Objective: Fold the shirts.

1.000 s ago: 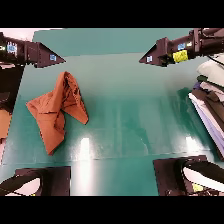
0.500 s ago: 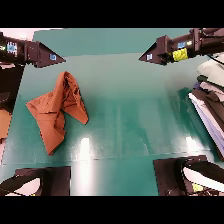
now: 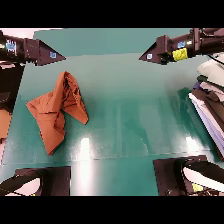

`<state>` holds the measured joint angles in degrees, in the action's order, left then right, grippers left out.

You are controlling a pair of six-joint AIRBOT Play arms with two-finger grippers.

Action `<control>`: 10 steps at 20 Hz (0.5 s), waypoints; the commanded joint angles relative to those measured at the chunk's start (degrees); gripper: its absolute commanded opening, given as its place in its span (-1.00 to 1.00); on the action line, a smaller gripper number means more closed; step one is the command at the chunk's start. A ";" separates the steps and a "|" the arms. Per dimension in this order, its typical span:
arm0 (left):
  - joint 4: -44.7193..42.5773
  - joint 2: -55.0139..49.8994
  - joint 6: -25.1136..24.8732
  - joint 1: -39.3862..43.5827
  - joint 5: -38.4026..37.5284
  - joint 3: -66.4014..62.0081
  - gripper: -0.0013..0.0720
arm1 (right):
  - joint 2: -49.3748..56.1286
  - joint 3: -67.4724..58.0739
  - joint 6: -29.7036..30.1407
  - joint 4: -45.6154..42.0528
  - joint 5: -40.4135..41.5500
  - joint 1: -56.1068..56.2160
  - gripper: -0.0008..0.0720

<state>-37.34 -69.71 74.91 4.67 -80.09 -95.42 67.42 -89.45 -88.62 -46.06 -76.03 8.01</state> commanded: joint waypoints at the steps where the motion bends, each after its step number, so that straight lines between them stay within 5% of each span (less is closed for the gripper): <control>1: 0.17 -0.04 1.66 0.00 0.22 0.00 -0.90 | -0.02 0.02 -0.02 0.00 0.02 0.02 -0.92; 4: -5.62 -0.04 5.70 0.00 -0.87 0.00 -0.89 | -0.02 0.02 -0.02 0.00 0.00 0.00 -0.92; 5: -9.73 -0.04 7.23 0.00 -1.53 0.00 -0.66 | -0.02 0.02 -0.02 0.00 -0.02 0.00 -0.92; 6: -14.95 -0.04 9.94 0.00 -2.05 0.00 0.20 | -0.04 0.00 -0.02 0.00 -0.11 0.00 -0.92; 7: -21.84 -0.04 13.18 -0.20 -2.67 0.02 0.66 | -0.04 0.00 -0.02 0.00 -0.44 0.00 -0.92; 10: -31.15 -0.13 14.95 -2.67 -2.75 1.97 0.65 | -0.04 0.02 -3.13 0.02 -2.23 -0.72 -0.87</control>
<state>-57.69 -69.73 85.78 3.79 -82.32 -94.76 67.42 -89.45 -89.27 -46.06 -76.75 7.90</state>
